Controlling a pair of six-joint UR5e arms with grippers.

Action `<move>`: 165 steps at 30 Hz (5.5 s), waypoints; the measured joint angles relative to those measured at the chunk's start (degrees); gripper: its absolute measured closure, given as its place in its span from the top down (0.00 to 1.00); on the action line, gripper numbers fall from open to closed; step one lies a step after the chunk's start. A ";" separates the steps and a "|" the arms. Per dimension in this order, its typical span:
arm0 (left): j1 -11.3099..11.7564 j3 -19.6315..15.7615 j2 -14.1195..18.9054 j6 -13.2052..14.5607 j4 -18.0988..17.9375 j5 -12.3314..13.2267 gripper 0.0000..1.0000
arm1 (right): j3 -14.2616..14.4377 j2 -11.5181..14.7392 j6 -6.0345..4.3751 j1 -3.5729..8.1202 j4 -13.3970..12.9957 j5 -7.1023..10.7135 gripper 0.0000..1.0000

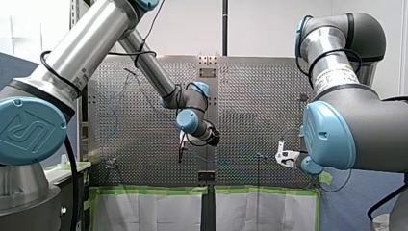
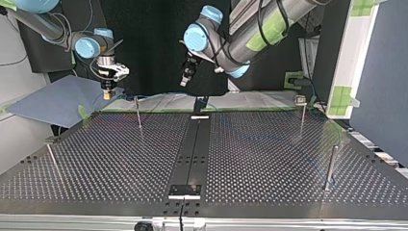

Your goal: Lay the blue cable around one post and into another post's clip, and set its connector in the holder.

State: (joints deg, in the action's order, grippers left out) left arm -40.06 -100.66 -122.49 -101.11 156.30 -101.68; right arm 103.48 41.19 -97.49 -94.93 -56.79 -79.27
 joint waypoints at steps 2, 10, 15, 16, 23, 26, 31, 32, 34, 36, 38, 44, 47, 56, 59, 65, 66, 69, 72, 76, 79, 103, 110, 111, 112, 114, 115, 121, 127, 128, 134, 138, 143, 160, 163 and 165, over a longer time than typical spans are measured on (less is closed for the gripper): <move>-0.09 0.01 -0.99 -0.28 -0.97 0.02 0.98 | 0.00 0.01 0.00 0.00 0.00 0.00 0.00; -0.15 0.02 -5.03 -0.68 -5.00 -1.51 0.98 | 0.02 0.01 0.07 -0.02 0.00 -0.01 0.00; -0.14 0.04 -7.68 -0.36 -7.68 -2.85 0.98 | 0.03 0.02 0.06 -0.10 0.00 -0.02 0.00; -0.14 0.05 -8.12 -0.29 -8.10 -3.13 0.98 | 0.02 0.02 0.06 -0.11 0.00 -0.02 0.00; -0.13 1.07 -11.83 0.13 -11.81 -4.41 0.98 | 0.01 0.01 0.06 -0.20 -0.02 -0.02 0.00; -0.15 1.76 -13.48 0.24 -13.47 -4.39 0.98 | 0.01 0.02 0.08 -0.24 -0.03 -0.01 0.00; -0.14 2.75 -16.13 0.44 -16.14 -4.49 0.98 | 0.01 0.00 0.08 -0.27 0.00 -0.02 0.00; -0.14 2.95 -16.74 0.51 -16.74 -4.52 0.98 | 0.02 0.01 0.09 -0.30 0.00 -0.02 0.00; -0.12 3.29 -17.64 0.75 -17.62 -4.62 0.98 | 0.02 0.01 0.10 -0.35 -0.04 -0.02 0.00; -0.02 3.73 -18.61 1.11 -18.60 -4.98 0.98 | 0.02 0.00 0.14 -0.40 -0.06 -0.02 0.00; 0.07 4.17 -19.59 1.44 -19.59 -5.66 0.98 | 0.02 0.00 0.15 -0.42 -0.07 -0.01 0.00; 0.30 5.20 -22.50 1.96 -22.48 -6.64 0.98 | 0.02 0.00 0.19 -0.44 -0.15 -0.01 0.00; 0.36 5.66 -24.04 2.08 -24.03 -6.70 0.98 | 0.02 0.00 0.19 -0.45 -0.17 -0.01 0.00; 0.50 8.27 -27.83 2.83 -28.35 -6.82 0.98 | 0.02 0.01 0.17 -0.46 -0.18 -0.02 0.00; 0.44 8.50 -27.34 3.34 -28.59 -7.12 0.98 | 0.02 0.00 0.18 -0.47 -0.17 -0.02 0.00; 0.06 8.53 -25.76 4.69 -28.29 -8.81 0.98 | 0.02 0.01 0.17 -0.45 -0.22 0.01 0.00; -0.01 8.52 -25.55 4.83 -28.22 -9.06 0.98 | 0.02 0.02 0.17 -0.45 -0.23 0.00 0.00; -0.18 8.52 -25.10 5.16 -28.05 -9.99 0.98 | 0.02 0.01 0.18 -0.45 -0.29 0.00 0.00; -0.19 8.51 -24.97 5.23 -27.99 -11.32 0.98 | 0.01 0.01 0.18 -0.45 -0.33 -0.01 0.00; -0.09 8.53 -24.95 5.17 -27.97 -13.09 0.98 | 0.01 0.01 0.17 -0.46 -0.34 -0.02 0.00; -0.07 8.55 -24.94 5.09 -28.07 -14.42 0.98 | -0.04 0.00 0.18 -0.46 -0.31 -0.02 0.00; 0.66 12.10 -25.09 6.16 -28.93 -17.54 0.98 | -0.08 0.00 0.27 -0.85 -0.01 0.05 0.00; 1.43 12.47 -25.09 7.57 -29.02 -17.28 0.98 | -0.07 0.01 0.31 -0.93 0.00 0.06 0.00; 1.48 12.59 -25.09 7.76 -29.00 -17.14 0.98 | -0.07 0.01 0.32 -0.94 0.00 0.06 0.00; 1.52 12.71 -25.10 7.92 -28.97 -16.98 0.98 | -0.07 0.01 0.33 -0.94 0.00 0.06 0.00; 1.59 12.93 -25.09 8.17 -28.84 -16.42 0.98 | -0.07 0.01 0.34 -0.96 -0.01 0.06 0.00; 1.62 13.00 -25.10 8.24 -28.80 -16.09 0.98 | -0.07 0.01 0.34 -0.98 -0.01 0.07 0.00; 1.77 13.10 -25.09 8.19 -28.83 -15.01 0.98 | -0.07 0.03 0.35 -0.99 -0.06 0.07 0.00; 1.86 13.09 -25.03 8.14 -28.71 -14.76 0.94 | -0.07 0.02 0.40 -0.93 -0.06 0.07 0.00; 1.87 13.09 -25.03 8.11 -28.73 -14.63 0.85 | -0.07 0.02 0.45 -0.91 -0.06 0.07 0.00; 1.89 13.08 -25.05 7.17 -28.79 -14.16 0.40 | -0.07 0.00 0.60 -0.74 -0.04 0.07 0.00; 1.90 13.09 -25.05 6.99 -28.77 -14.08 0.26 | -0.07 0.00 0.61 -0.66 -0.06 0.00 0.00; 1.93 13.08 -25.04 6.91 -28.72 -13.14 0.35 | -0.07 0.00 0.61 -0.43 -0.18 -0.17 0.00; 1.92 13.06 -25.03 6.64 -28.40 -12.51 0.43 | -0.48 0.01 0.61 0.18 -0.27 -0.90 0.00; 1.92 13.07 -25.03 6.63 -28.43 -12.52 0.39 | -0.49 0.00 0.64 0.19 -0.16 -0.96 0.00; 1.92 13.06 -25.04 6.59 -28.51 -12.52 0.39 | -0.50 0.00 0.67 0.20 -0.11 -0.98 0.00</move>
State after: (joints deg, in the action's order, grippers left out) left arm -38.13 -87.60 -147.53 -94.52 127.79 -114.20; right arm 102.99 41.18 -96.82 -94.73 -56.90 -80.25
